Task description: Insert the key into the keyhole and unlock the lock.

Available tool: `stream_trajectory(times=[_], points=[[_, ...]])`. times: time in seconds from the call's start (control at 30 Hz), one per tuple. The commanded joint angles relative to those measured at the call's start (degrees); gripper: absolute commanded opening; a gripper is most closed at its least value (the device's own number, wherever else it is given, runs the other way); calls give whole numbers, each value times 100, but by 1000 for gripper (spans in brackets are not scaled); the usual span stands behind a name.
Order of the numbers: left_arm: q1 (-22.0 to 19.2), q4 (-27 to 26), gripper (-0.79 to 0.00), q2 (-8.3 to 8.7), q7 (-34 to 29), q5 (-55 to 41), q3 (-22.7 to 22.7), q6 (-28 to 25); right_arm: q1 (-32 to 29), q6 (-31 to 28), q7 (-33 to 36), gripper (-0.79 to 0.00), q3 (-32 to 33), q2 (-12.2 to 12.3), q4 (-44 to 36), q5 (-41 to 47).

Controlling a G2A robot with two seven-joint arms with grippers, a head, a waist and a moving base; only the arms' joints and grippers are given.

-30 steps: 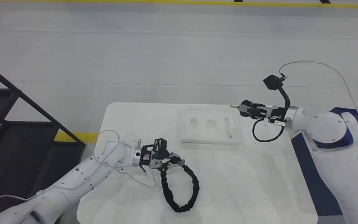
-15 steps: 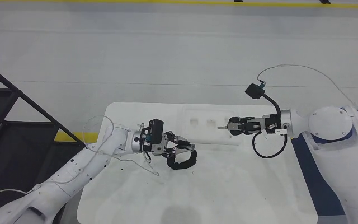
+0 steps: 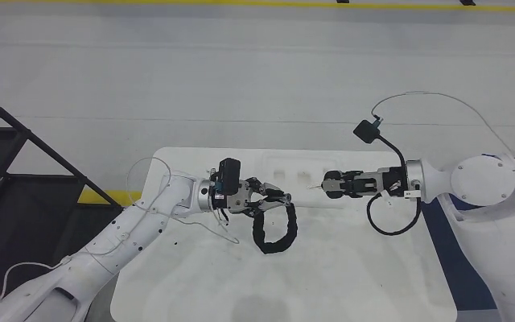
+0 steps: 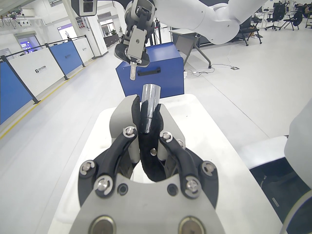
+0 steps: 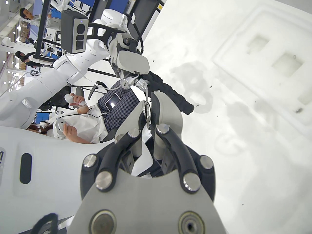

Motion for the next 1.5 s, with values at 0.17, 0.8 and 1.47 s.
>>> stream_trajectory(times=[0.17, 0.8, 1.47], points=[[0, 0, -785, 0, -1, 1, -1, 0, 1, 1, 2, -785, -1, 0, 0, -2], [192, 606, -785, -325, 2139, 1900, 203, 1526, 107, 747, 461, -785, -301, 69, -479, 47], [101, 1137, -785, -604, 2863, 2576, 259, 2130, -43, 1199, -291, -785, -528, 141, -1485, -1257]])
